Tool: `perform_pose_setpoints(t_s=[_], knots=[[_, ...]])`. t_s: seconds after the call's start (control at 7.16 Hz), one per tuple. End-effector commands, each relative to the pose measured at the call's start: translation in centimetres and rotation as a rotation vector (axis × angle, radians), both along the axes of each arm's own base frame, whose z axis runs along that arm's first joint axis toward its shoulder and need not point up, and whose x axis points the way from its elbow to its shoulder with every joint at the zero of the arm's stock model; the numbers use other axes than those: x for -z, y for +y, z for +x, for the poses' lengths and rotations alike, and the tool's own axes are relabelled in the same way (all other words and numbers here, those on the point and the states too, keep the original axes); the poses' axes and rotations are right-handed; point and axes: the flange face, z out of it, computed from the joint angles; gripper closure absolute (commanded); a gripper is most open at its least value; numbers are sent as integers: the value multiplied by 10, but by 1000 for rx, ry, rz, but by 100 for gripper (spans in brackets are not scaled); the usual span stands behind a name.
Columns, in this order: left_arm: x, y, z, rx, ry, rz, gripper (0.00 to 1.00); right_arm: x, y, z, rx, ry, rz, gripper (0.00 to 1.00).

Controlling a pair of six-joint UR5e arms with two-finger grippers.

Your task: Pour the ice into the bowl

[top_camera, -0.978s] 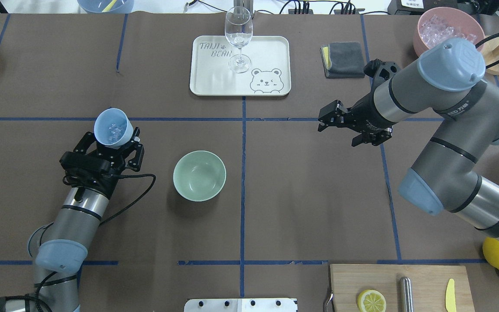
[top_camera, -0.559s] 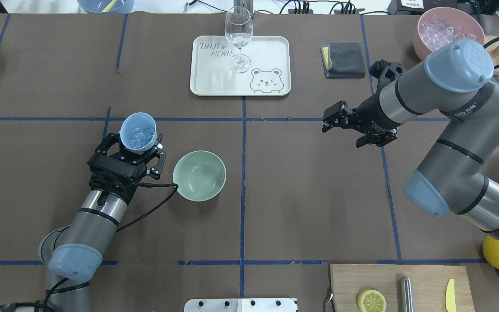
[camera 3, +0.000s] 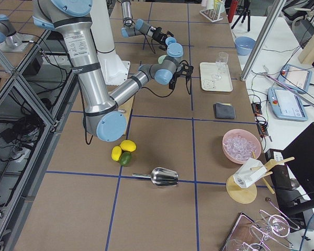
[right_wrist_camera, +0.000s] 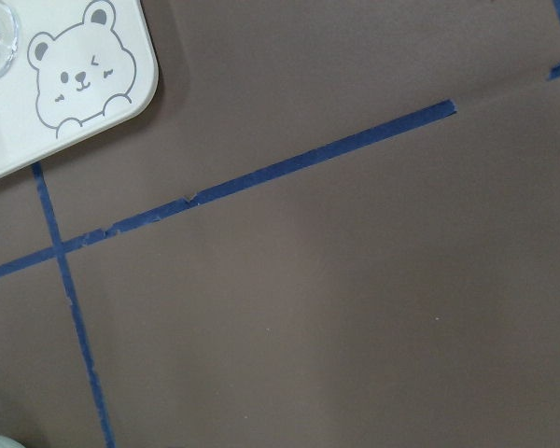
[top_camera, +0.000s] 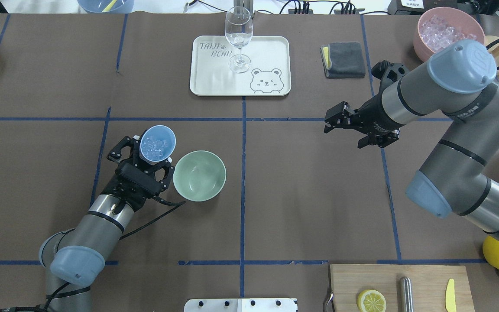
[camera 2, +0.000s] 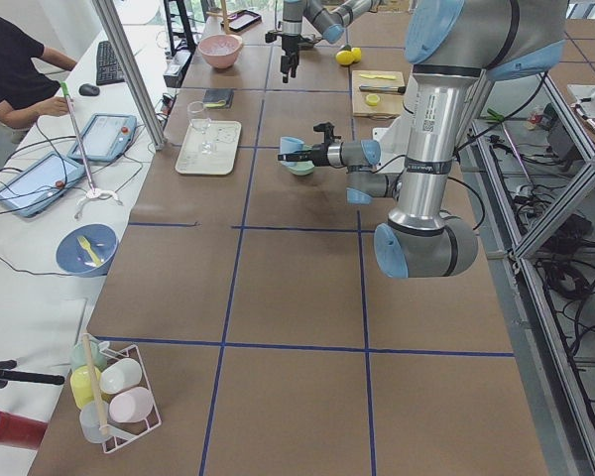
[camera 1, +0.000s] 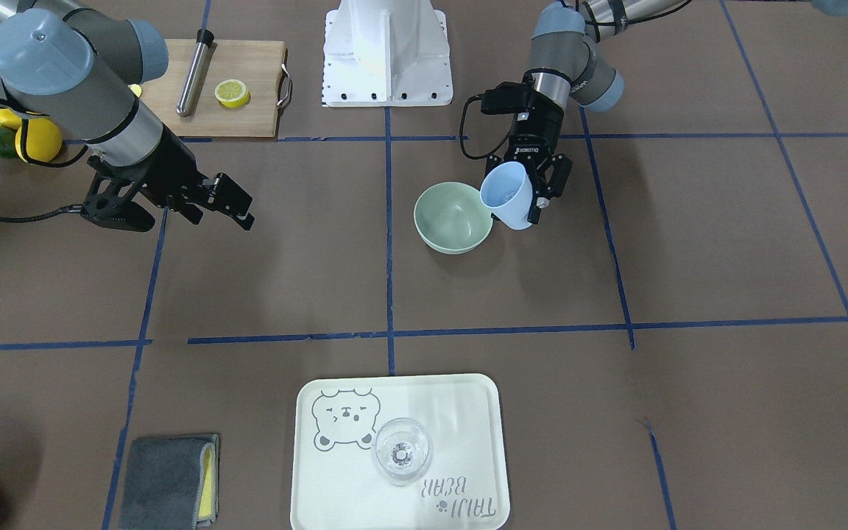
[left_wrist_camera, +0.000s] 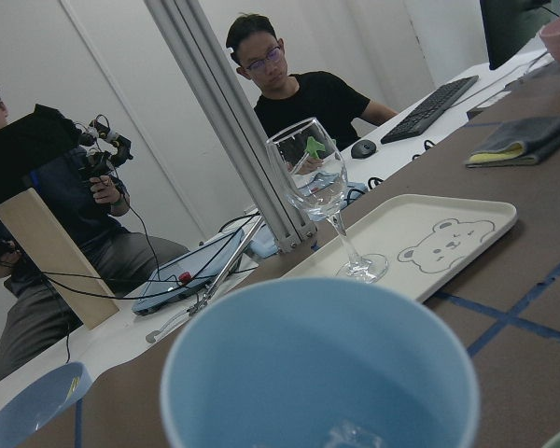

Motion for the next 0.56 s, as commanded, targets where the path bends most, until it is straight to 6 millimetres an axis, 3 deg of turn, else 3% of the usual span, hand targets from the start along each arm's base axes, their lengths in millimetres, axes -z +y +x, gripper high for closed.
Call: perform_pose_setpoints(t_s=[0.0,0.42], knots=[[-3,0,5,-26,-215,78,100,0,1,-1,2,-1,0,0],[11,-2,21,-54,-538,136,100,1,1,3,-3,-3,1,0]])
